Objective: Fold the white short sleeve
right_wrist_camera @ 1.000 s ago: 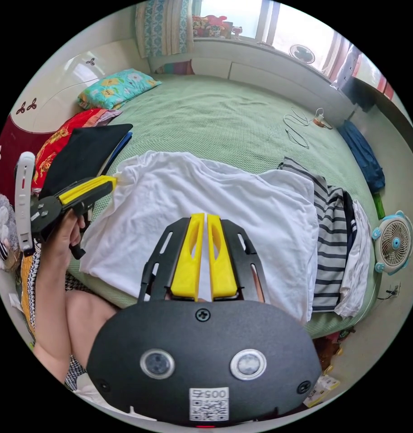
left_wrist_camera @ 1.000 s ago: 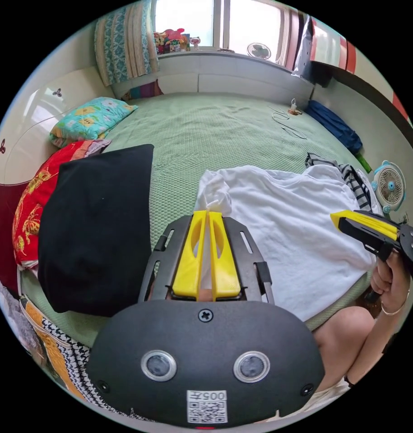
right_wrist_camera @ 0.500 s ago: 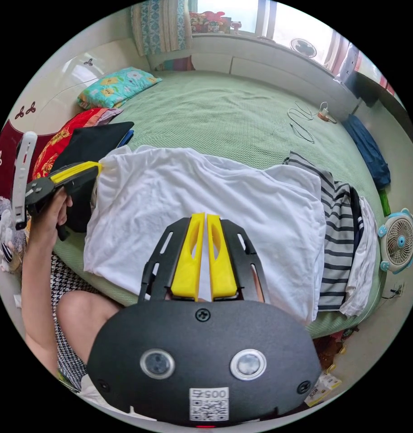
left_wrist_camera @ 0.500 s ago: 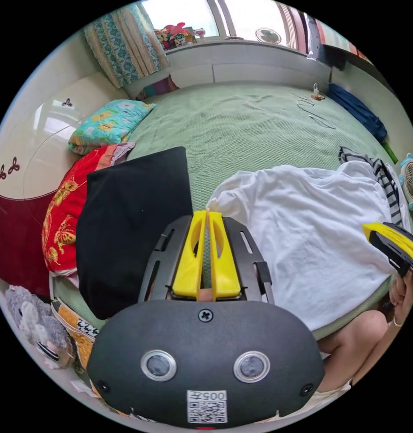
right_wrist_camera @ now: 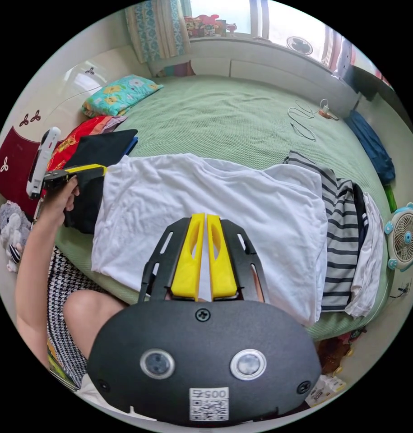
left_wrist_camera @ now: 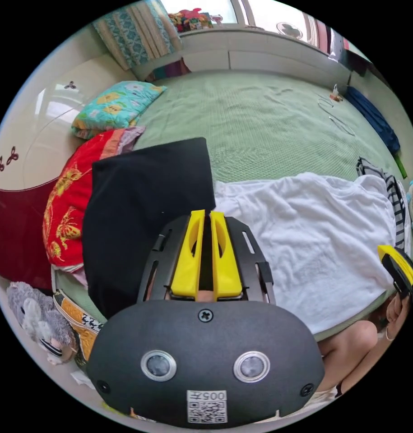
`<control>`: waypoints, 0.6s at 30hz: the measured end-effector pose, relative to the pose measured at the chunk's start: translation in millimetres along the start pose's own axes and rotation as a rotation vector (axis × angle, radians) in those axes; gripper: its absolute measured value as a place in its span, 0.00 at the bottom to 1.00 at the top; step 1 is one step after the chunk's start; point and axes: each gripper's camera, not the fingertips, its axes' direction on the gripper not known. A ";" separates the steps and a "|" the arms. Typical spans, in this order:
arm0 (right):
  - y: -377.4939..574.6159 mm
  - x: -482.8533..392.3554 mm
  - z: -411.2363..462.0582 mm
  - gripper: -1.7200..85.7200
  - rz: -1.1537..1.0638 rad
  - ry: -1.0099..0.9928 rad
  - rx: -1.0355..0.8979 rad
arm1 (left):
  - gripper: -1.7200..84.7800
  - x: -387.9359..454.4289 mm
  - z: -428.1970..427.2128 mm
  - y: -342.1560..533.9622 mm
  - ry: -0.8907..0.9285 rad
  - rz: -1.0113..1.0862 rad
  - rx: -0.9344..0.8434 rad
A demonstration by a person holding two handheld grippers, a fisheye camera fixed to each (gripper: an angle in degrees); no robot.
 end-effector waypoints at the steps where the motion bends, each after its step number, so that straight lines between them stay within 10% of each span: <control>1: 0.1 0.8 0.3 0.01 0.002 -0.002 -0.001 | 0.05 3.0 -9.8 5.7 -0.002 0.009 0.036; 18: 22.7 3.5 0.4 0.01 -0.041 0.024 0.065 | 0.02 20.2 17.7 40.6 0.148 -0.094 0.009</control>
